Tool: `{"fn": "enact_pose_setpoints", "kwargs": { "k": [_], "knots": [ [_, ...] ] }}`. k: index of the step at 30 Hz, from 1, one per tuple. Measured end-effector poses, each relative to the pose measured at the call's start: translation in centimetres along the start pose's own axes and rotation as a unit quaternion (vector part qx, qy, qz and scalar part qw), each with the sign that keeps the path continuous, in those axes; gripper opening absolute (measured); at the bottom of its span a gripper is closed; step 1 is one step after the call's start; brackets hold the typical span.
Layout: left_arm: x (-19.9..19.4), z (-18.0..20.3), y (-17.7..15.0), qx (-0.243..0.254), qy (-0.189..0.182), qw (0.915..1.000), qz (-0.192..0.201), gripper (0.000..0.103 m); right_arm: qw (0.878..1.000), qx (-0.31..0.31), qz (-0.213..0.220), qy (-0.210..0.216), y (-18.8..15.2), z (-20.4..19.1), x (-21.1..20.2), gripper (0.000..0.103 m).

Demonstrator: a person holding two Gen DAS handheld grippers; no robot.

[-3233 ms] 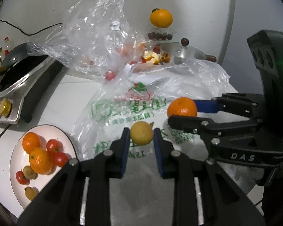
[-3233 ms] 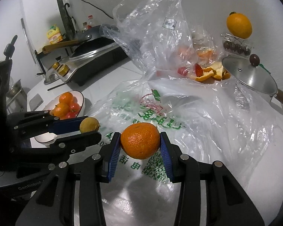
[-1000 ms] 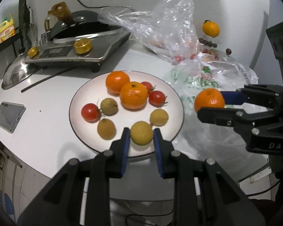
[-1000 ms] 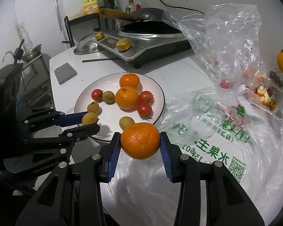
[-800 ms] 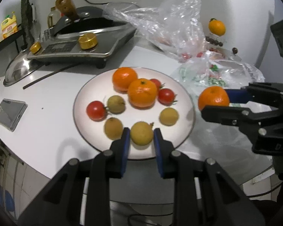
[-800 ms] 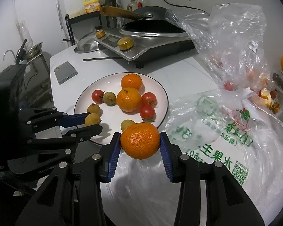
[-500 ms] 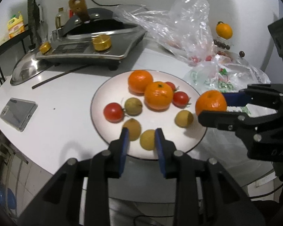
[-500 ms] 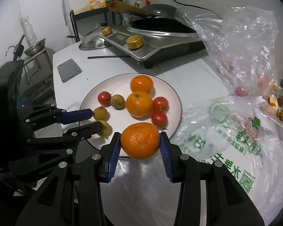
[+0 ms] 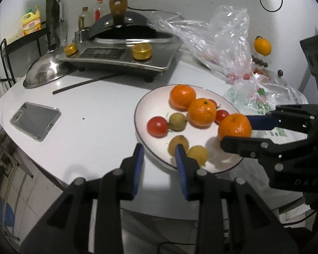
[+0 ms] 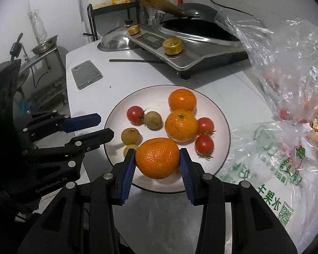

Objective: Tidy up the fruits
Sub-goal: 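Lower the mandarin and yellow fruit onto the plate and open both grippers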

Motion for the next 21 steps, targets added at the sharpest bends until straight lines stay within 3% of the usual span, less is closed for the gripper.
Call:
{"fn": "enact_pose_setpoints", "kwargs": {
  "k": [21],
  "knots": [
    [0.5,-3.0,-0.5,-0.021,0.019,0.9996,-0.003,0.032,1.000,0.004,-0.014,-0.005,0.3,-0.5,3.3,0.043]
  ]
}}
Point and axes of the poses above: each gripper's, at about its wrist camera, not at the fingertips, and x roughly the way its jaws point, z to its right, y to its top, the point moved 9 cm from there along x, roughly the way its jaws point, and after that the axes turned 14 degrees about z, right-handed, at the moved point
